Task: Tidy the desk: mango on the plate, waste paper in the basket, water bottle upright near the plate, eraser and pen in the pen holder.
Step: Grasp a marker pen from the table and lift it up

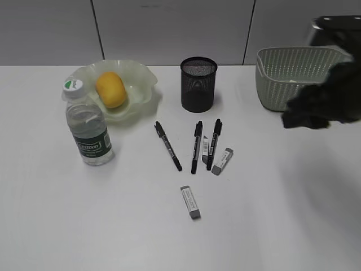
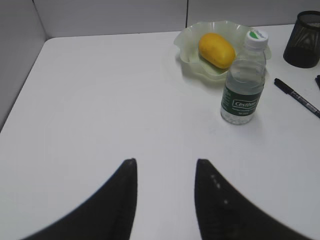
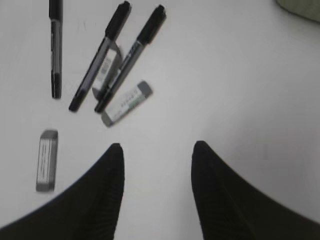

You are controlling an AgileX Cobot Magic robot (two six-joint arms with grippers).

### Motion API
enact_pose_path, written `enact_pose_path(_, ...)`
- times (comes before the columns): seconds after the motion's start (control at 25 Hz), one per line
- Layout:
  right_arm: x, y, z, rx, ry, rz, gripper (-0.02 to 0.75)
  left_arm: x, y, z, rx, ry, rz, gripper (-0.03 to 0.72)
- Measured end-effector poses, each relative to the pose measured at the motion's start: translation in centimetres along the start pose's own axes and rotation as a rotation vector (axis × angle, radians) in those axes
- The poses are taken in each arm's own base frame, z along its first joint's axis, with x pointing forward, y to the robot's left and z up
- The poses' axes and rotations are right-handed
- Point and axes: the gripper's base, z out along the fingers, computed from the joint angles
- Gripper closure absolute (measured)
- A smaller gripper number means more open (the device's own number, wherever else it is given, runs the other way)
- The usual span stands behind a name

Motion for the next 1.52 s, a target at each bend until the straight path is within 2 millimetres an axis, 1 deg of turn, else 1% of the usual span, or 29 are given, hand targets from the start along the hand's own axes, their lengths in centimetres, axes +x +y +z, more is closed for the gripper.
enact_pose_path(0.04,-1.4,0.2,2.6,-0.006,0.042,0.015,0.375,0.0,0.0,0.0,0.0,0.0,0.0,0.398)
enact_pose_path(0.12,-4.2,0.6,5.8,-0.017,0.071,0.05,0.376,0.0,0.0,0.0,0.0,0.0,0.001,0.398)
enact_pose_path(0.16,-5.4,0.9,7.8,-0.022,0.101,0.069,0.375,0.0,0.0,0.0,0.0,0.0,0.001,0.398)
enact_pose_path(0.2,-6.0,1.1,9.9,-0.017,0.149,0.093,0.375,0.0,0.0,0.0,0.0,0.0,0.001,0.398)
enact_pose_path(0.24,-7.1,1.5,11.3,-0.009,0.167,0.116,0.375,0.0,0.0,0.0,0.0,0.0,0.001,0.398)
enact_pose_path(0.28,-7.5,1.8,13.5,0.014,0.218,0.118,0.375,0.0,0.0,0.0,0.0,0.0,0.001,0.398)
enact_pose_path(0.32,-8.2,2.0,14.6,0.046,0.247,0.124,0.375,0.0,0.0,0.0,0.0,0.0,0.001,0.399)
enact_pose_path(0.36,-8.1,2.3,16.2,0.083,0.299,0.123,0.375,0.0,0.0,0.0,0.0,0.0,0.001,0.398)
enact_pose_path(0.4,-8.7,2.6,17.1,0.105,0.318,0.125,0.375,0.0,0.0,0.0,0.0,0.0,0.001,0.398)
enact_pose_path(0.44,-8.7,2.9,18.6,0.124,0.359,0.121,0.375,0.0,0.0,0.0,0.0,0.0,0.001,0.398)
enact_pose_path(0.56,-9.2,3.4,20.8,0.146,0.402,0.176,0.375,0.0,0.0,0.0,0.0,0.0,0.001,0.398)
enact_pose_path(0.72,-9.6,3.5,22.3,0.159,0.409,0.24,0.375,0.0,0.0,0.0,0.0,0.0,0.001,0.398)
enact_pose_path(0.88,-9.4,3.4,22.7,0.175,0.42,0.266,0.375,0.0,0.0,0.0,0.0,0.0,0.001,0.398)
enact_pose_path(0.96,-9.2,3.3,22.9,0.182,0.425,0.267,0.388,0.0,0.0,0.0,0.0,0.0,0.001,0.398)
enact_pose_path(1.04,-9.1,3.3,23.1,0.184,0.429,0.268,0.416,0.0,0.0,0.0,0.0,0.0,0.001,0.398)
enact_pose_path(1.28,-8.6,3.1,23.8,0.19,0.447,0.271,0.532,0.0,0.0,0.0,0.0,0.0,0.001,0.398)
enact_pose_path(1.36,-8.6,3.1,23.8,0.191,0.448,0.271,0.594,0.0,0.0,0.0,0.0,0.0,0.001,0.398)
enact_pose_path(1.44,-8.6,2.9,23.7,0.21,0.451,0.255,0.601,0.0,0.0,0.0,0.0,0.0,0.001,0.398)
enact_pose_path(1.52,-8.9,2.7,23.0,0.236,0.447,0.231,0.601,0.0,0.0,0.0,0.0,0.0,0.001,0.398)
